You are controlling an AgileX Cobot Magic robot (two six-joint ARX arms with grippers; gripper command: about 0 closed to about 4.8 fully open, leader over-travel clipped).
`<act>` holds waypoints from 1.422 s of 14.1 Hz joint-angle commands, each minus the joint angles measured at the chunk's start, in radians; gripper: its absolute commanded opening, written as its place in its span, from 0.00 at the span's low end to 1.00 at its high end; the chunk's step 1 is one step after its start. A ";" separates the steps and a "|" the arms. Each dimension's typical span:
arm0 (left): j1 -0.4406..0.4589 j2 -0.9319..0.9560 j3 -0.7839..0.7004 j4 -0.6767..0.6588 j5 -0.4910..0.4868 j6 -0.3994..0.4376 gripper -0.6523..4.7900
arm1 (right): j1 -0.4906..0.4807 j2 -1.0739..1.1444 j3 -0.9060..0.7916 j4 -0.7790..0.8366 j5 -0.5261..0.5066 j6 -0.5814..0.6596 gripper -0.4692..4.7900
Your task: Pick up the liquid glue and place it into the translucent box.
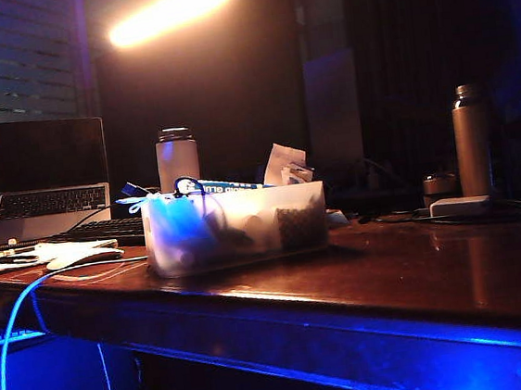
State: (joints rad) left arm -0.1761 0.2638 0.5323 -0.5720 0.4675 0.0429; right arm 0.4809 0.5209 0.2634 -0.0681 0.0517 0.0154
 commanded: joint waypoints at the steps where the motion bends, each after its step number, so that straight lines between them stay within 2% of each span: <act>1: 0.000 -0.002 -0.139 0.203 -0.009 -0.077 0.11 | 0.000 -0.003 -0.047 0.026 0.055 0.011 0.08; 2: 0.000 -0.002 -0.185 0.272 -0.051 -0.113 0.12 | 0.000 -0.003 -0.055 0.028 0.079 0.011 0.08; 4: 0.000 -0.002 -0.259 0.371 -0.156 -0.126 0.11 | 0.000 -0.003 -0.064 0.037 0.089 0.011 0.08; 6: 0.000 -0.002 -0.322 0.449 -0.157 -0.125 0.11 | 0.000 -0.003 -0.082 0.043 0.097 0.011 0.08; 8: 0.000 -0.002 -0.376 0.455 -0.187 -0.109 0.11 | 0.000 -0.003 -0.115 0.044 0.115 0.012 0.08; 11: 0.000 -0.002 -0.432 0.453 -0.215 -0.029 0.11 | 0.000 -0.003 -0.166 0.043 0.134 0.051 0.08; 16: 0.000 -0.003 -0.482 0.447 -0.340 -0.014 0.11 | 0.000 -0.003 -0.209 0.051 0.240 0.141 0.08; 20: 0.000 -0.003 -0.526 0.455 -0.338 0.010 0.11 | 0.000 -0.003 -0.209 0.050 0.241 0.141 0.08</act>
State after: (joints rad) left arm -0.1761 0.2592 0.0082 -0.1219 0.1287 0.0418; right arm 0.4809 0.5194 0.0479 -0.0338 0.2882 0.1501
